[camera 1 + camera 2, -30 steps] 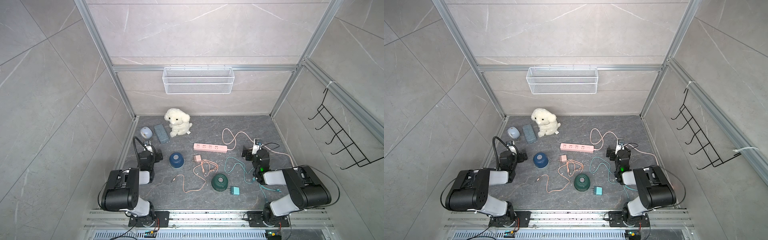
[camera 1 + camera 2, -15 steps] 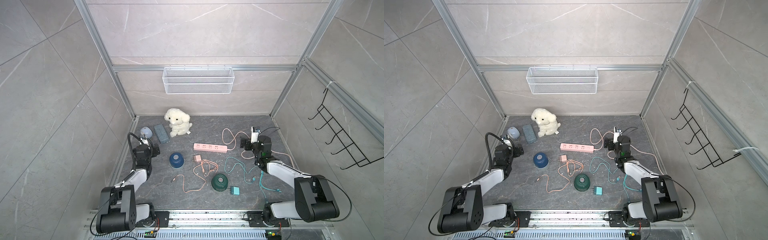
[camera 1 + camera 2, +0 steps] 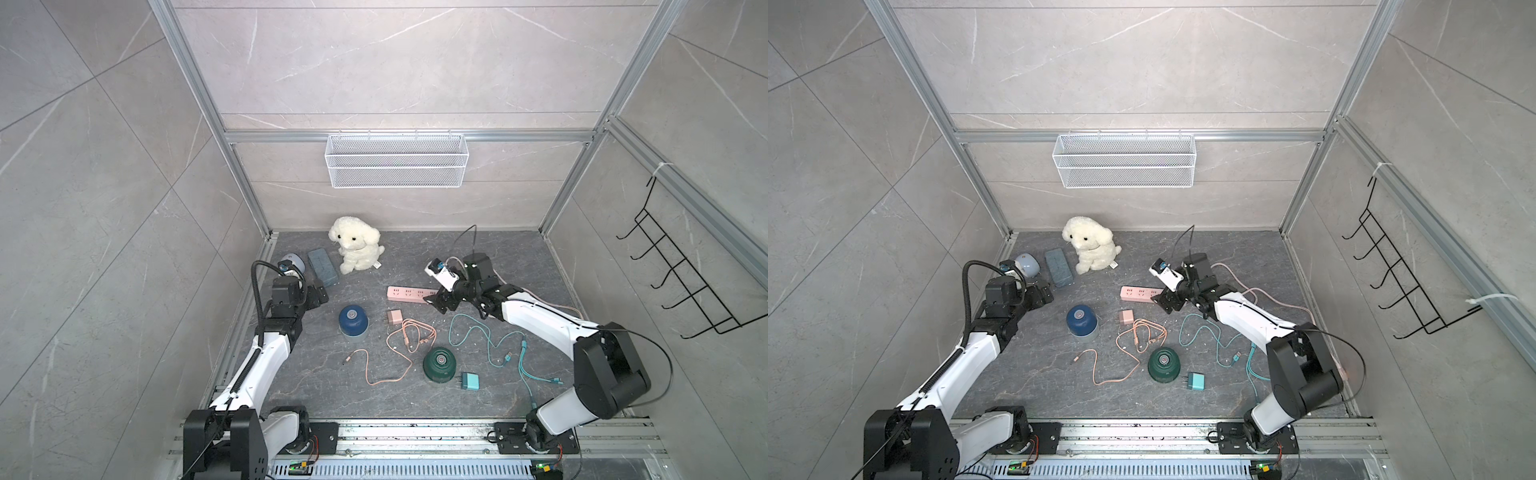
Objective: Charge the cordless meat grinders
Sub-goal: Pick up the plug from the center of the board.
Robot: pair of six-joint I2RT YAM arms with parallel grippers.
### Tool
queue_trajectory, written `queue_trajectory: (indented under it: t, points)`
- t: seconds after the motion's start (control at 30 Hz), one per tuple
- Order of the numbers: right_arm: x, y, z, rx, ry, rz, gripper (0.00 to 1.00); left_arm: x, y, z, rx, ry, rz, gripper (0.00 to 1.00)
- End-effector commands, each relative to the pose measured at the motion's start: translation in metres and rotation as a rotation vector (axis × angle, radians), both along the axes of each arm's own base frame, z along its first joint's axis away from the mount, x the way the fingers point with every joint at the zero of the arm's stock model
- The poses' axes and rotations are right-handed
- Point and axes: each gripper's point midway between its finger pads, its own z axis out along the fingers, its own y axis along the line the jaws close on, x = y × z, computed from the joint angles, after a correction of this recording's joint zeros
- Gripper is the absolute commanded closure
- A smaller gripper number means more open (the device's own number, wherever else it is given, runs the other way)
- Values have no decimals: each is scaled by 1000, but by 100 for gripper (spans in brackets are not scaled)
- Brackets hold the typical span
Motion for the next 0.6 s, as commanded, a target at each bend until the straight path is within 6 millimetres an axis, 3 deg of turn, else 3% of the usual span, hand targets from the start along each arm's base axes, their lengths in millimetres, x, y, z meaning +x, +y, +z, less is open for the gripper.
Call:
queue_trajectory:
  t: [0.0, 0.27, 0.57]
  points:
    - [-21, 27, -15, -72, 55, 223, 11, -5, -16, 18, -67, -16, -36, 1]
    - [-28, 60, -48, -178, 87, 412, 14, -15, -34, 17, -95, -12, -72, 1]
    - [-29, 88, -82, -271, 140, 507, 21, -15, -42, 21, -103, 2, -94, 1]
